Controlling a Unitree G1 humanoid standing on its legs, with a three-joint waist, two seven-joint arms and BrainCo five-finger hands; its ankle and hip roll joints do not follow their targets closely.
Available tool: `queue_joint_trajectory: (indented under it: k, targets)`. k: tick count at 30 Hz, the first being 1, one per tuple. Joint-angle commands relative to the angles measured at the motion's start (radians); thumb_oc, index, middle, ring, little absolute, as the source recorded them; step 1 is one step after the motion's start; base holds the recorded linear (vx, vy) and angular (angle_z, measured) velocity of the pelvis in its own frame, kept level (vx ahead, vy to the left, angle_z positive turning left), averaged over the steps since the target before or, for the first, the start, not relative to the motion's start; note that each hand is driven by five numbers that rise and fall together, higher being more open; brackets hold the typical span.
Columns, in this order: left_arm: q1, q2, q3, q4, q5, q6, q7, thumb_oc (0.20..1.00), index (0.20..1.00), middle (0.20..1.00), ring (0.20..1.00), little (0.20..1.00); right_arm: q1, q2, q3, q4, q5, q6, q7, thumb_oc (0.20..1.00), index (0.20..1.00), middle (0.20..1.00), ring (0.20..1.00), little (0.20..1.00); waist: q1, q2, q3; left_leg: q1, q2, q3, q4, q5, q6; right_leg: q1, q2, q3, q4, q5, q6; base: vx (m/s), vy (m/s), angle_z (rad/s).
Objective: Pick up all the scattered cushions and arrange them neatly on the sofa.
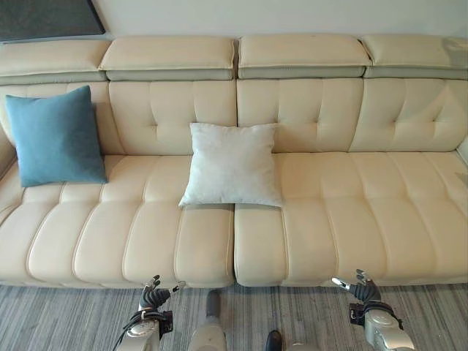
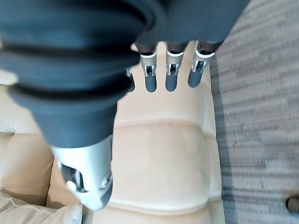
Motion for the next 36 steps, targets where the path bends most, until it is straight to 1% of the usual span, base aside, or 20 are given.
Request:
queue_joint_trajectory:
  k: [1,3,4,5,6,8,9,10,11,12,16,23,26,27,30,31,32,33,34,36]
  targets:
    - [-0.055,0.033,0.023,-0.032,0.023,-0.031,0.000,1.000,1.000,1.000,1.000,1.000,-0.040,-0.024,0.020,-0.075,-0.041,-0.015,0.009,1.000,1.000,1.000,1.000,1.000,-0.006,-0.018,-0.003,0.018,-0.088,0.027,0.068,-0.204,0.108,-0.018,-0.001,-0.005,0.002,-0.082,0.101,-0.08,-0.018,0.10]
    - [-0.048,0.028,0.019,-0.030,0.015,-0.030,-0.004,1.000,1.000,1.000,1.000,1.000,-0.038,-0.031,0.029,-0.077,-0.056,-0.012,0.014,1.000,1.000,1.000,1.000,1.000,-0.008,-0.016,-0.016,0.056,-0.094,0.020,0.082,-0.243,0.115,-0.021,-0.005,-0.003,-0.013,-0.072,0.104,-0.06,0.008,0.18]
    - [-0.047,0.028,0.019,-0.030,0.015,-0.030,-0.004,1.000,1.000,1.000,1.000,1.000,-0.037,-0.031,0.029,-0.077,-0.056,-0.012,0.014,1.000,1.000,1.000,1.000,1.000,-0.008,-0.015,-0.015,0.057,-0.094,0.020,0.083,-0.245,0.115,-0.020,-0.005,-0.003,-0.014,-0.072,0.104,-0.04,0.057,0.03]
    - [-0.044,0.024,0.013,-0.035,0.010,-0.028,-0.007,1.000,1.000,1.000,1.000,1.000,-0.030,-0.031,0.024,-0.087,-0.056,-0.013,0.015,1.000,1.000,1.000,1.000,1.000,-0.015,-0.009,-0.022,0.093,-0.086,0.026,0.077,-0.267,0.120,-0.027,-0.006,-0.005,-0.014,-0.073,0.104,-0.03,0.091,-0.06]
    - [-0.041,0.022,0.010,-0.041,0.012,-0.025,-0.009,1.000,1.000,1.000,1.000,1.000,-0.025,-0.032,0.025,-0.084,-0.067,-0.012,0.014,1.000,1.000,1.000,1.000,1.000,-0.024,0.003,-0.032,0.124,-0.075,0.032,0.028,-0.254,0.115,-0.036,0.002,-0.009,-0.013,-0.073,0.105,-0.04,0.116,0.02]
    - [-0.038,0.019,-0.001,-0.046,0.019,-0.022,-0.013,1.000,1.000,1.000,1.000,1.000,-0.016,-0.034,0.024,-0.083,-0.069,-0.009,0.014,1.000,1.000,1.000,1.000,1.000,-0.033,0.016,-0.041,0.155,-0.072,0.028,-0.064,-0.221,0.105,-0.039,0.008,-0.021,-0.019,-0.068,0.105,-0.03,0.125,0.06]
    - [-0.038,0.017,-0.008,-0.051,0.028,-0.019,-0.015,1.000,1.000,1.000,1.000,1.000,-0.007,-0.035,0.020,-0.088,-0.075,-0.008,0.010,1.000,1.000,1.000,1.000,1.000,-0.039,0.022,-0.048,0.175,-0.069,0.032,-0.116,-0.212,0.100,-0.043,0.010,-0.032,-0.021,-0.064,0.107,-0.04,0.142,0.31]
    - [-0.036,0.015,-0.011,-0.051,0.033,-0.018,-0.018,1.000,1.000,1.000,1.000,1.000,-0.002,-0.035,0.019,-0.089,-0.078,-0.006,0.012,1.000,1.000,1.000,1.000,1.000,-0.043,0.024,-0.050,0.183,-0.068,0.026,-0.134,-0.211,0.099,-0.045,0.011,-0.038,-0.020,-0.063,0.109,-0.03,0.096,0.40]
    - [-0.036,0.015,-0.011,-0.051,0.033,-0.018,-0.018,1.000,1.000,1.000,1.000,1.000,-0.002,-0.035,0.019,-0.089,-0.078,-0.006,0.012,1.000,1.000,1.000,1.000,1.000,-0.043,0.024,-0.050,0.183,-0.068,0.026,-0.134,-0.211,0.099,-0.046,0.011,-0.038,-0.020,-0.063,0.109,-0.07,0.148,0.31]
    - [-0.033,0.011,-0.017,-0.050,0.032,-0.018,-0.017,1.000,1.000,1.000,1.000,1.000,0.001,-0.035,0.021,-0.085,-0.088,-0.005,0.007,1.000,1.000,1.000,1.000,1.000,-0.046,0.025,-0.046,0.187,-0.072,0.019,-0.134,-0.222,0.099,-0.049,0.006,-0.036,-0.020,-0.054,0.116,-0.06,0.167,0.09]
    - [-0.015,0.005,-0.015,-0.046,0.045,-0.009,-0.023,1.000,1.000,1.000,1.000,1.000,0.022,-0.020,0.009,-0.084,-0.087,0.007,0.016,1.000,1.000,1.000,1.000,1.000,-0.052,0.025,-0.060,0.202,-0.085,0.034,-0.134,-0.241,0.111,-0.041,-0.006,-0.010,-0.036,-0.021,0.135,-0.04,0.189,-0.08]
    - [-0.011,0.019,-0.026,-0.053,0.063,-0.001,-0.037,1.000,1.000,1.000,1.000,1.000,0.034,-0.005,0.000,-0.062,-0.083,0.015,0.017,1.000,1.000,1.000,1.000,1.000,-0.066,0.021,-0.068,0.206,-0.100,0.067,-0.134,-0.252,0.128,-0.054,-0.025,0.035,-0.046,0.017,0.161,-0.06,0.130,-0.20]
    - [-0.028,0.023,-0.038,-0.042,0.079,0.001,-0.040,1.000,1.000,1.000,1.000,1.000,0.038,0.008,-0.003,-0.057,-0.074,0.012,0.016,1.000,1.000,1.000,1.000,1.000,-0.083,0.020,-0.064,0.204,-0.106,0.095,-0.134,-0.256,0.137,-0.074,-0.034,0.064,-0.045,0.041,0.175,-0.10,0.109,-0.34]
    - [-0.034,0.024,-0.041,-0.042,0.086,0.000,-0.038,1.000,1.000,1.000,1.000,1.000,0.039,0.012,-0.008,-0.058,-0.072,0.012,0.012,1.000,1.000,1.000,1.000,1.000,-0.089,0.020,-0.057,0.202,-0.107,0.120,-0.134,-0.258,0.143,-0.091,-0.037,0.081,-0.045,0.059,0.184,-0.15,0.115,-0.45]
    - [-0.050,0.027,-0.042,-0.032,0.094,-0.004,-0.040,1.000,1.000,1.000,1.000,1.000,0.041,0.019,-0.014,-0.056,-0.074,0.012,0.013,1.000,1.000,1.000,1.000,1.000,-0.110,0.026,-0.041,0.206,-0.104,0.209,-0.134,-0.269,0.154,-0.132,-0.046,0.118,-0.027,0.078,0.206,-0.15,0.096,-0.75]
    - [-0.054,0.031,-0.040,-0.038,0.092,-0.005,-0.036,1.000,1.000,1.000,1.000,1.000,0.039,0.021,-0.018,-0.060,-0.078,0.015,0.010,1.000,1.000,1.000,1.000,1.000,-0.109,0.029,-0.031,0.208,-0.096,0.242,-0.134,-0.270,0.156,-0.155,-0.054,0.099,0.000,0.078,0.210,-0.10,0.027,-1.16]
    - [-0.055,0.031,-0.040,-0.038,0.092,-0.005,-0.036,1.000,1.000,1.000,1.000,1.000,0.039,0.021,-0.018,-0.060,-0.078,0.015,0.010,1.000,1.000,1.000,1.000,1.000,-0.105,0.028,-0.033,0.205,-0.096,0.246,-0.134,-0.270,0.156,-0.160,-0.053,0.103,0.001,0.079,0.209,-0.07,0.005,-1.10]
    - [-0.068,0.035,-0.037,-0.043,0.094,-0.005,-0.033,1.000,1.000,1.000,1.000,1.000,0.036,0.024,-0.026,-0.058,-0.079,0.014,0.003,1.000,1.000,1.000,1.000,1.000,-0.102,0.041,-0.020,0.218,-0.081,0.275,-0.134,-0.288,0.153,-0.163,-0.077,0.026,0.047,0.052,0.217,-0.09,-0.029,-1.60]
    - [-0.069,0.036,-0.029,-0.054,0.095,-0.004,-0.030,1.000,1.000,1.000,1.000,1.000,0.029,0.018,-0.029,-0.057,-0.085,0.012,0.002,1.000,1.000,1.000,1.000,1.000,-0.085,0.052,-0.021,0.216,-0.062,0.333,-0.134,-0.290,0.142,-0.155,-0.129,-0.165,0.076,0.036,0.203,-0.10,-0.064,-1.39]
    - [-0.075,0.032,-0.026,-0.052,0.099,-0.003,-0.031,1.000,1.000,1.000,1.000,1.000,0.028,0.015,-0.038,-0.039,-0.086,0.014,-0.001,1.000,1.000,1.000,1.000,1.000,-0.070,0.047,-0.027,0.239,-0.049,0.427,-0.134,-0.288,0.134,-0.138,-0.160,-0.331,0.100,0.033,0.203,-0.04,-0.105,-1.83]
